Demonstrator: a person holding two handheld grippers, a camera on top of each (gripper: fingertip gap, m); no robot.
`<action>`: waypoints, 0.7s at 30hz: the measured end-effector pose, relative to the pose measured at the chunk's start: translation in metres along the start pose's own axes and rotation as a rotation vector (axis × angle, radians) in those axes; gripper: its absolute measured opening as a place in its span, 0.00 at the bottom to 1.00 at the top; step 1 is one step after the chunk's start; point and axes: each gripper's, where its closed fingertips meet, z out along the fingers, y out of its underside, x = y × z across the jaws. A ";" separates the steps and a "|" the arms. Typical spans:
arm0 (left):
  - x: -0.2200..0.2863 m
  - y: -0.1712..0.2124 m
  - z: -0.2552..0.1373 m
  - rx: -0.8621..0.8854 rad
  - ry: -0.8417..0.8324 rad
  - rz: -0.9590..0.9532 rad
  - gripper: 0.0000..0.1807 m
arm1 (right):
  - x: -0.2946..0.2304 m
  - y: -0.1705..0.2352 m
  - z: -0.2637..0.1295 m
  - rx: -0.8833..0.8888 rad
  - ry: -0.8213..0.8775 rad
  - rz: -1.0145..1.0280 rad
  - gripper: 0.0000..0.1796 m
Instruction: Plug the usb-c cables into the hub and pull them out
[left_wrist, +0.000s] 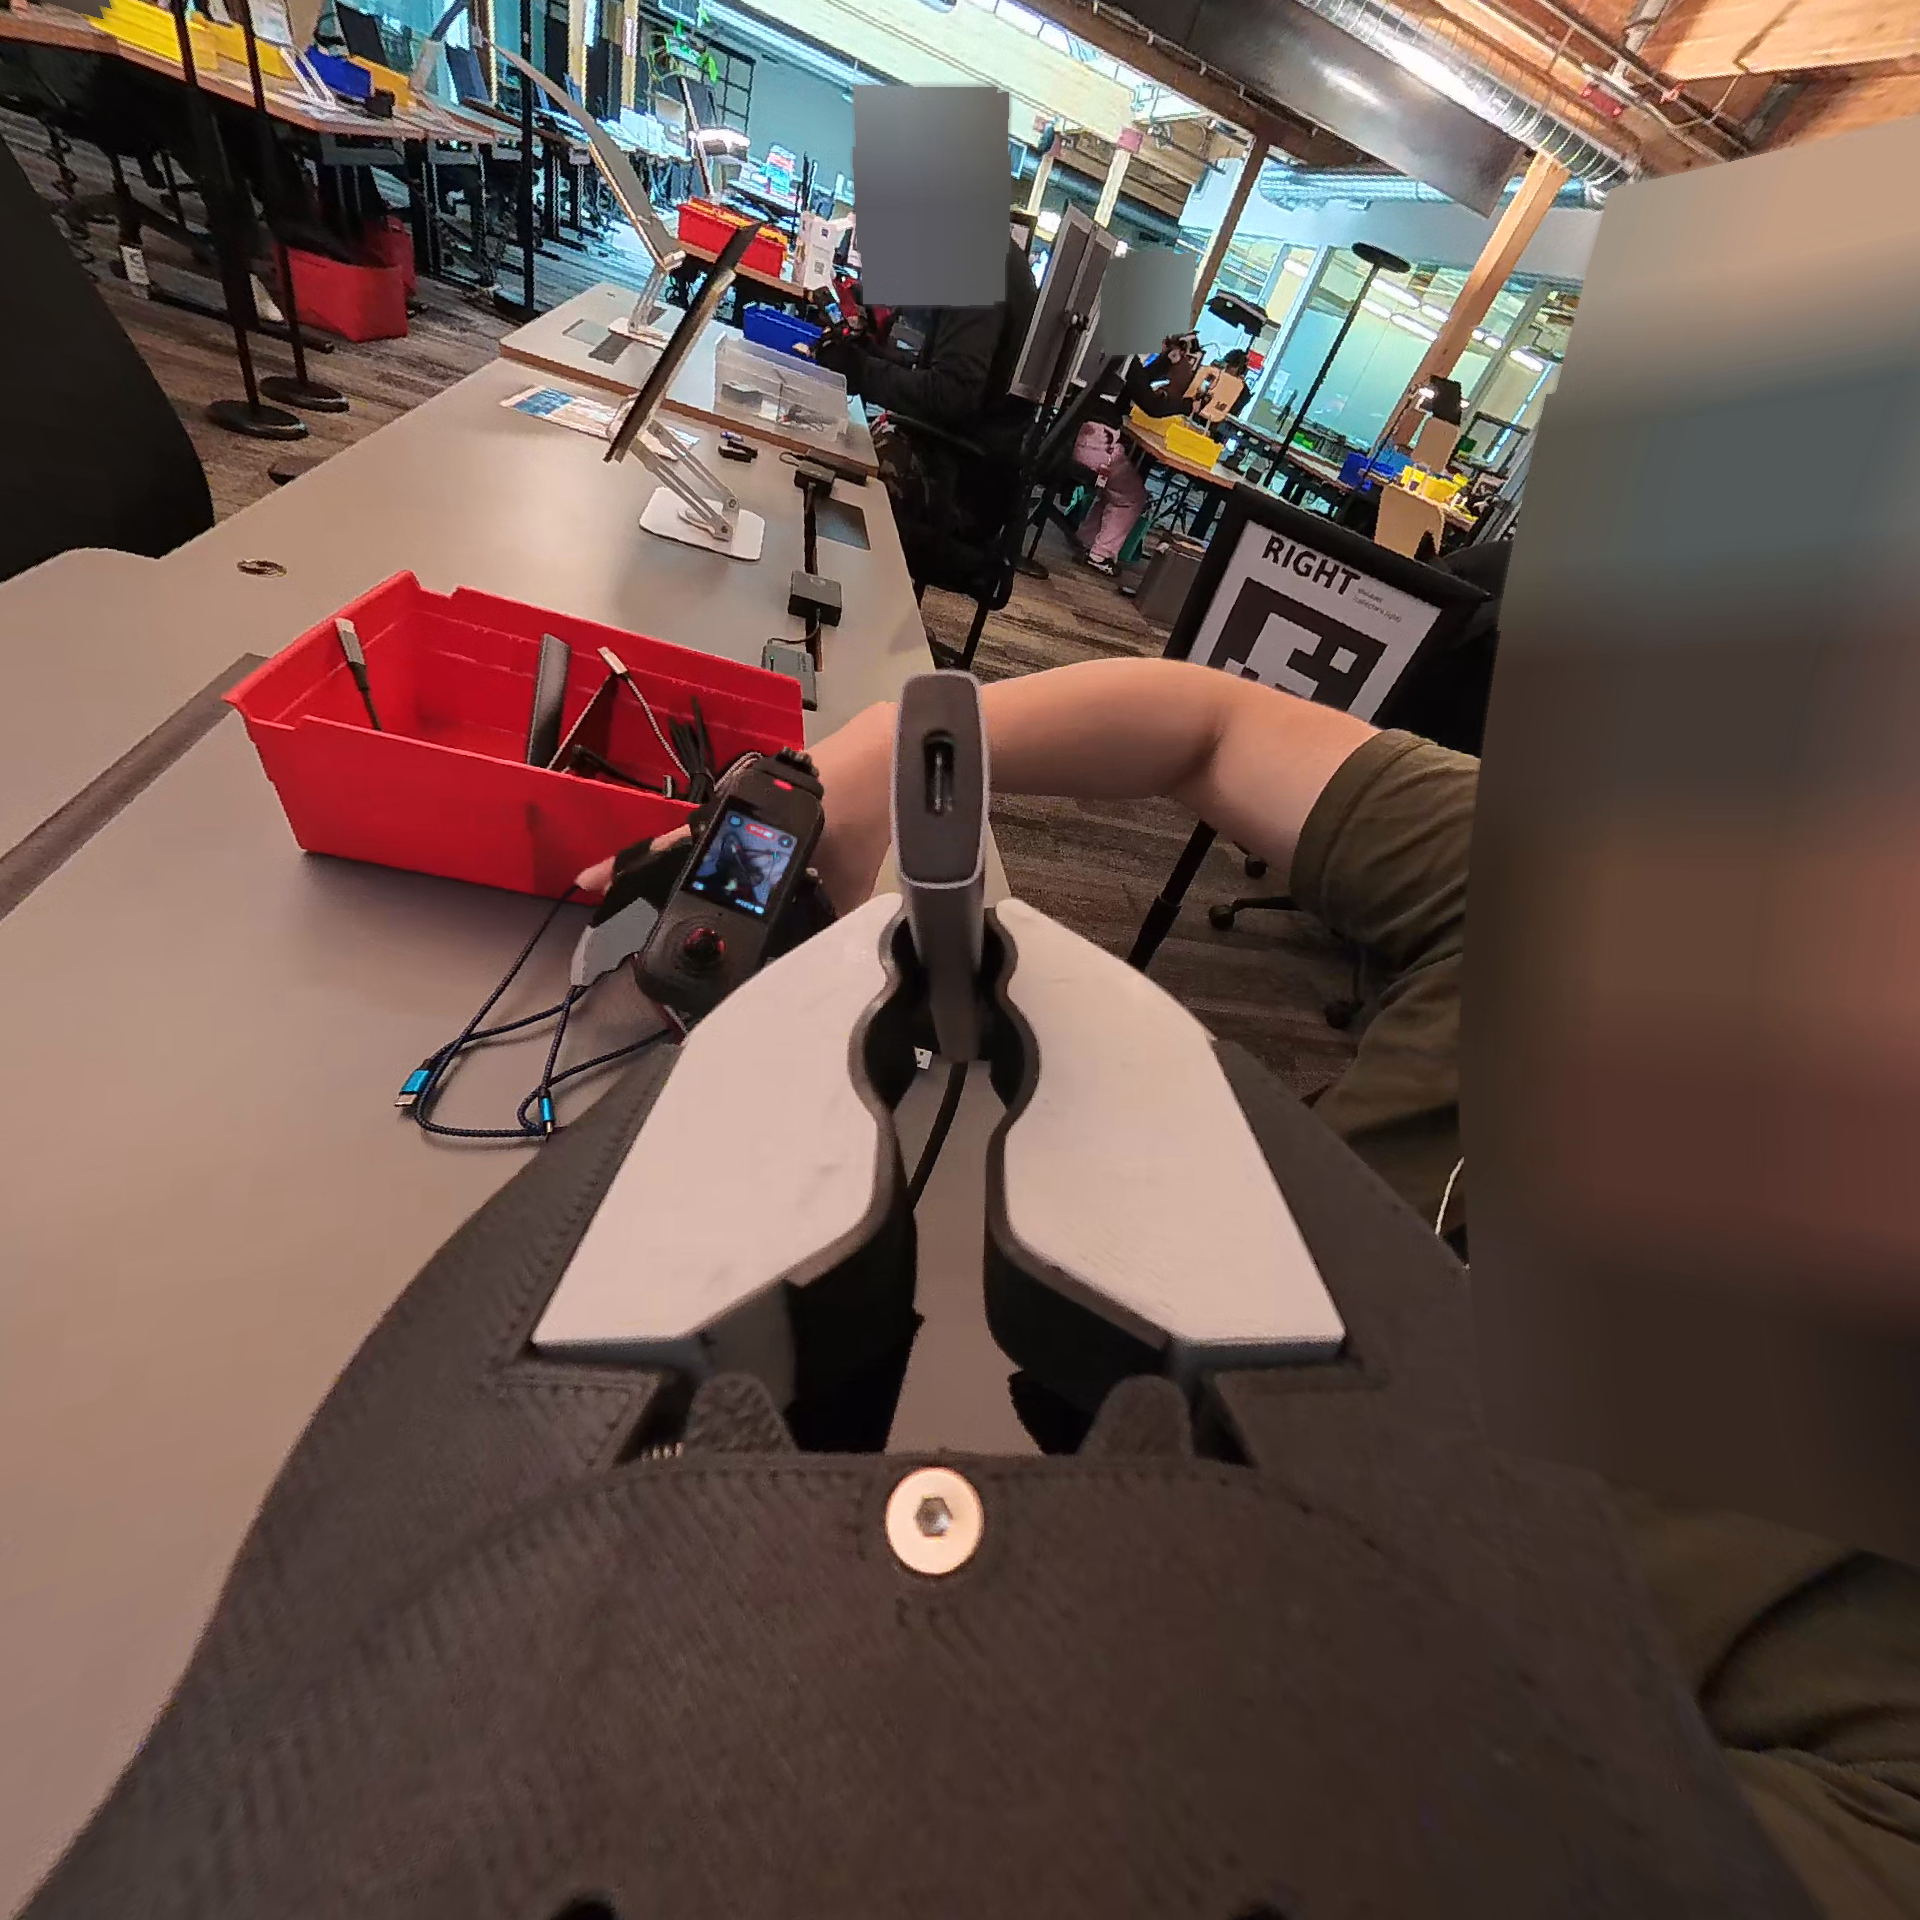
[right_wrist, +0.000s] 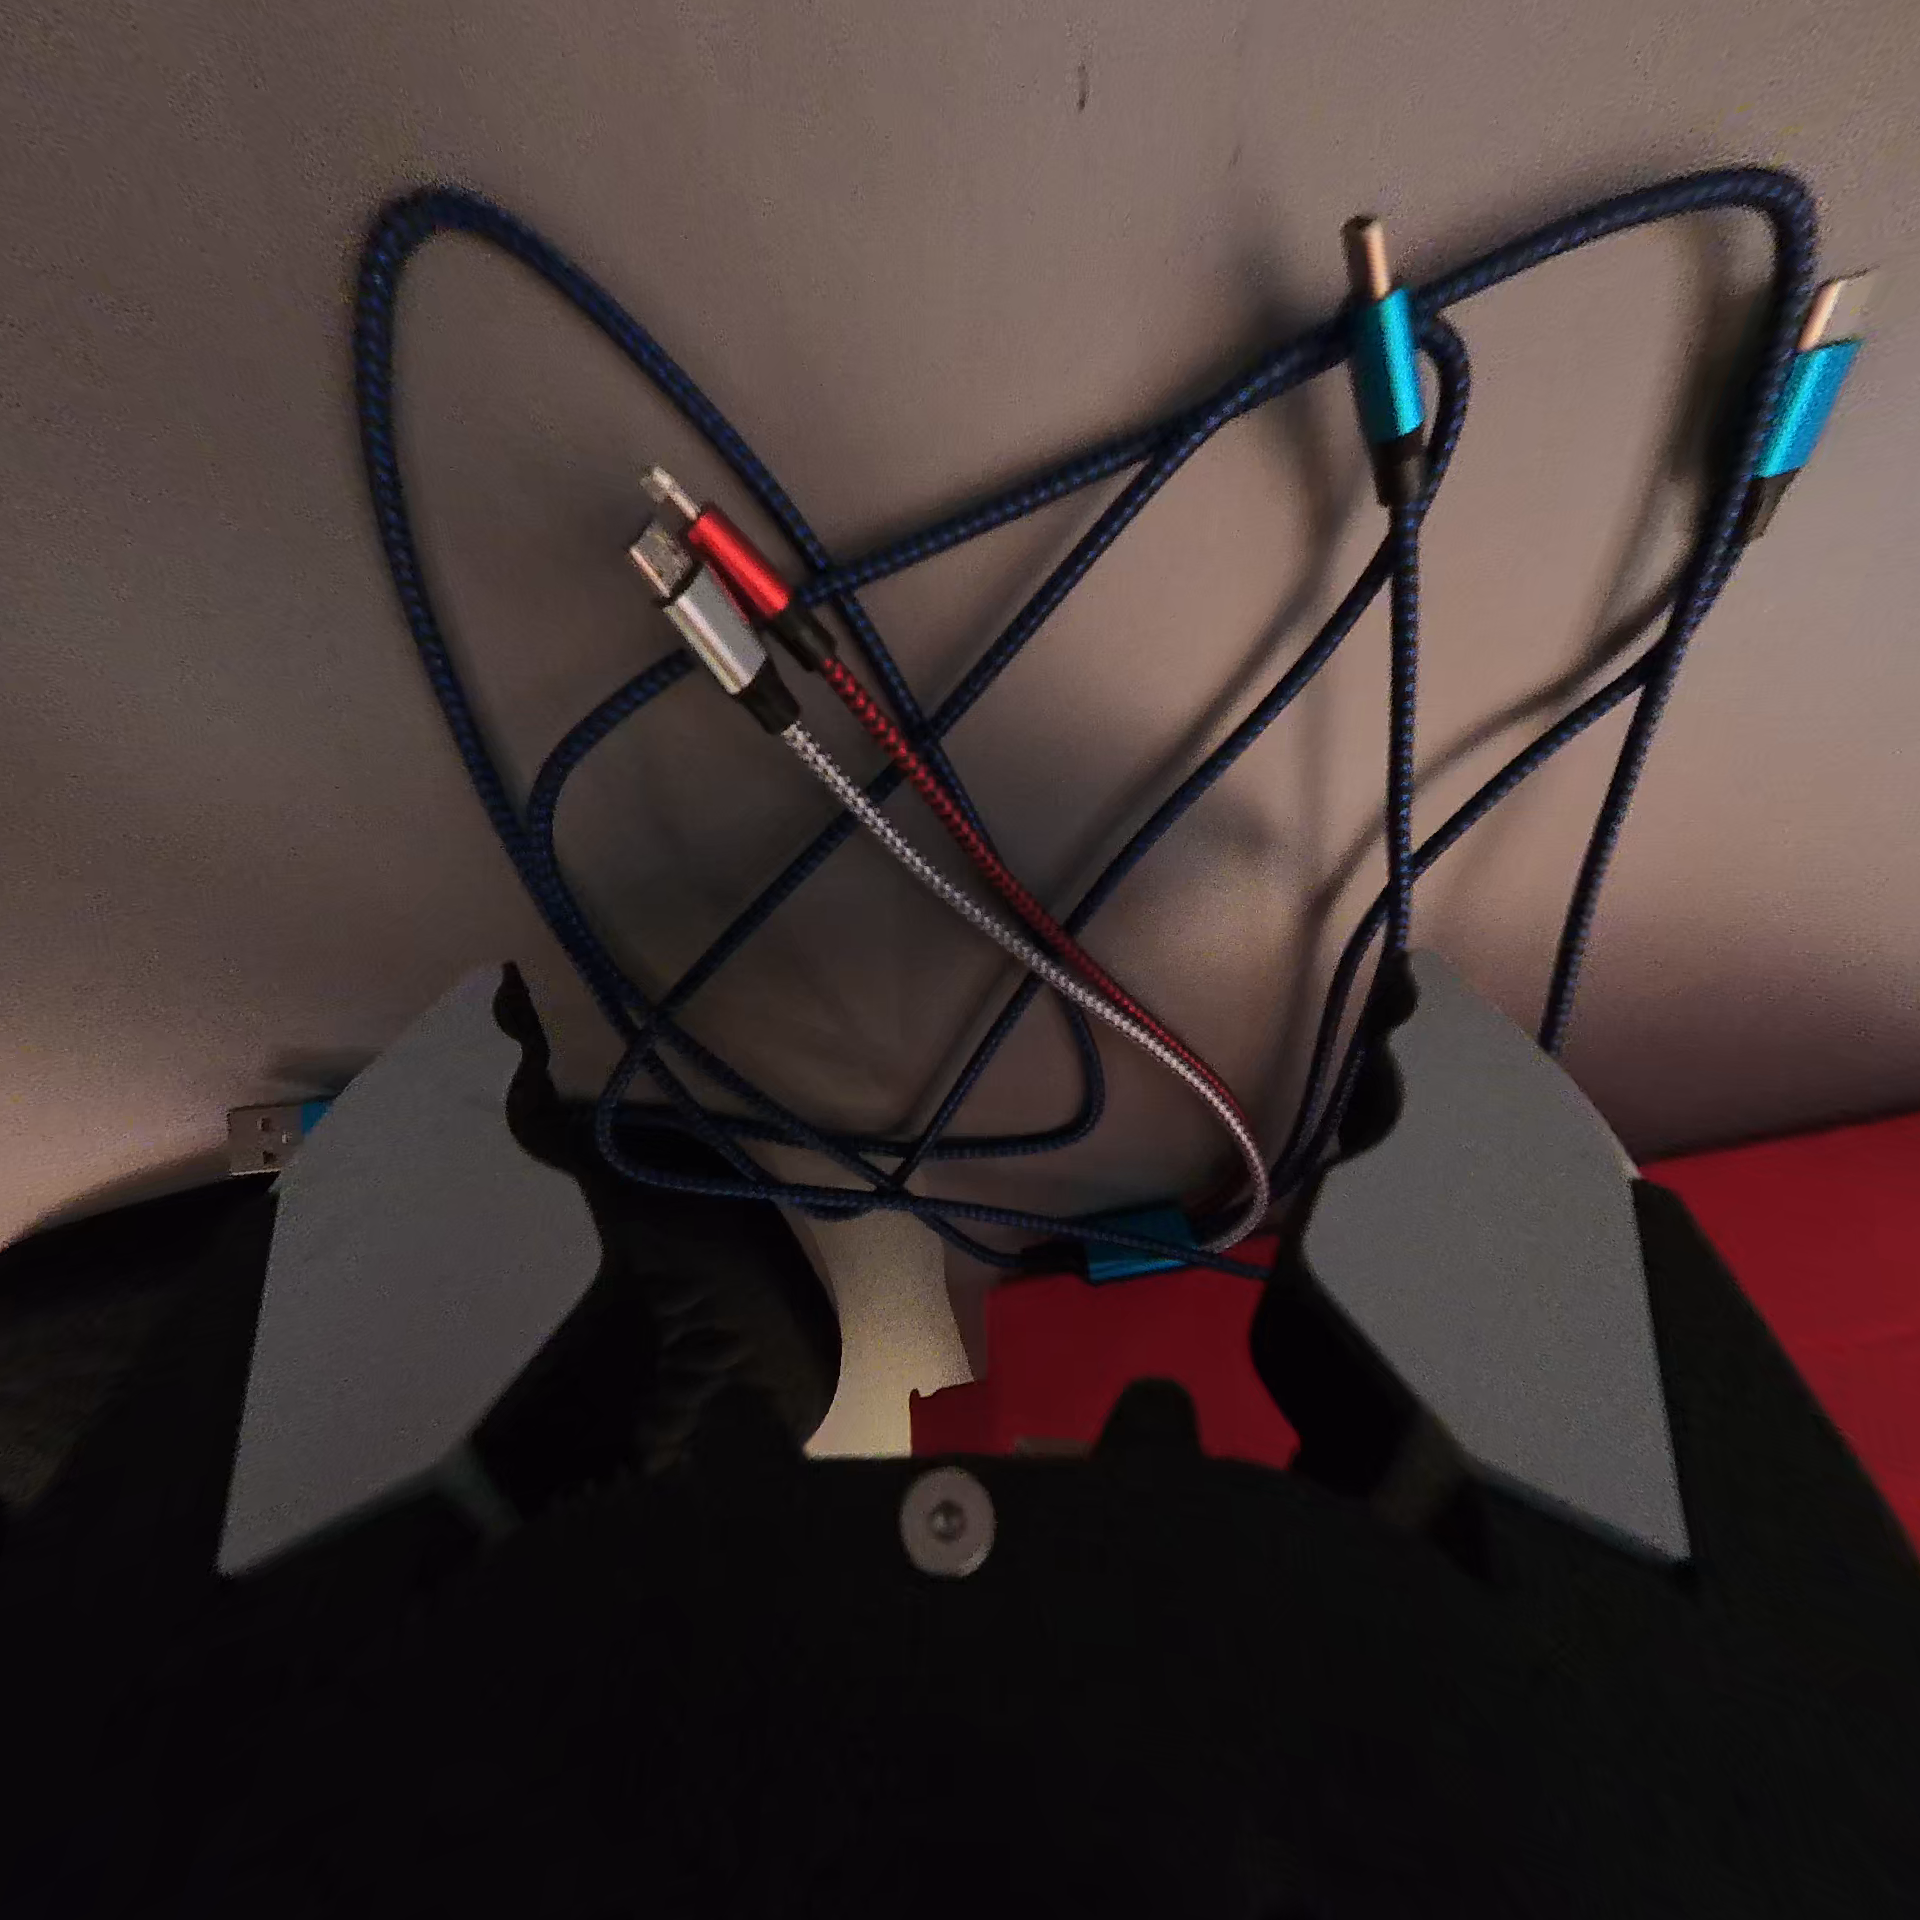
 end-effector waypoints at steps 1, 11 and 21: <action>0.000 0.000 0.000 -0.001 0.000 -0.001 0.05 | 0.001 -0.002 -0.001 0.012 -0.006 0.009 0.81; -0.004 0.008 0.013 -0.050 0.015 -0.022 0.05 | -0.006 0.001 0.004 -0.092 -0.268 0.111 0.81; -0.005 0.011 0.018 -0.065 0.021 -0.034 0.05 | -0.032 0.002 0.016 -0.044 -0.079 -0.002 0.81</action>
